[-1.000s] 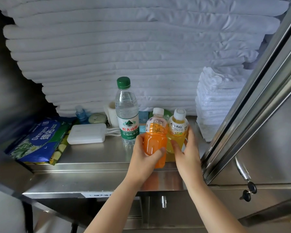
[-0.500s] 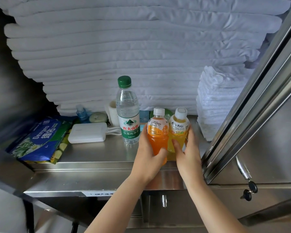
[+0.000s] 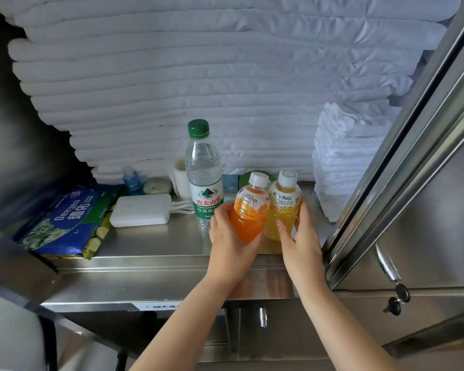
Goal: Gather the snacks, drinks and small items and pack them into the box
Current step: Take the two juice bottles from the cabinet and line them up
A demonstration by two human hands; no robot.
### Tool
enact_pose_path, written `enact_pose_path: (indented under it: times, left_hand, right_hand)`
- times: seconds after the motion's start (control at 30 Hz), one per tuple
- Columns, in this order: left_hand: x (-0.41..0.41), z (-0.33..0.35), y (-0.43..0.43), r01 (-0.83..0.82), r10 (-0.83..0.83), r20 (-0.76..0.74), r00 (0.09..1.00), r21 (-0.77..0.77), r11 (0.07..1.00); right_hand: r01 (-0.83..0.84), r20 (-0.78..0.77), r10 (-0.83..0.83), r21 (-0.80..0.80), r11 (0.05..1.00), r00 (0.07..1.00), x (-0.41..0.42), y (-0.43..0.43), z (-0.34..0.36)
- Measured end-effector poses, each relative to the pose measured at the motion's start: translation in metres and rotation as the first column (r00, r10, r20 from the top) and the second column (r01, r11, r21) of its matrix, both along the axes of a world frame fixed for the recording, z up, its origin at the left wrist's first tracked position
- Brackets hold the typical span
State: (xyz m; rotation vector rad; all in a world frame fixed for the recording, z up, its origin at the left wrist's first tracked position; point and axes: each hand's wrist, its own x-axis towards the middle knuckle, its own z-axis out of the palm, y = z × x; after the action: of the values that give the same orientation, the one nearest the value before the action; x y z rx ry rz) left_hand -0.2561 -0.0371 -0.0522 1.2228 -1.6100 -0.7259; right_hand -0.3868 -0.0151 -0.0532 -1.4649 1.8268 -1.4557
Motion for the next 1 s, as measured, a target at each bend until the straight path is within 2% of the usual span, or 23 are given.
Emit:
enact_pose_path:
  times: [0.27, 0.47, 0.77, 1.0]
  left_hand:
    - [0.0019, -0.0006, -0.0003, 0.008, -0.005, 0.046, 0.999, -0.066, 0.998]
    - [0.0046, 0.0008, -0.0062, -0.102, 0.121, 0.176, 0.977, -0.113, 0.988]
    - [0.0055, -0.0004, -0.0021, -0.019, 0.040, 0.162, 0.986, -0.128, 0.992]
    - [0.0034, -0.0048, -0.0004, 0.036, -0.017, 0.208, 0.978, -0.088, 0.995]
  right_hand:
    - [0.000, -0.032, 0.000, -0.004, 1.000, 0.999, -0.0015, -0.0010, -0.0015]
    - [-0.005, -0.019, 0.005, -0.012, 1.000, 1.000, -0.0025, -0.0018, -0.0015]
    - [-0.023, -0.020, 0.022, -0.010, 1.000, 1.000, -0.0013, -0.0003, -0.0001]
    - [-0.017, -0.056, 0.016, -0.008, 1.000, 0.998, -0.0013, 0.0011, -0.0013]
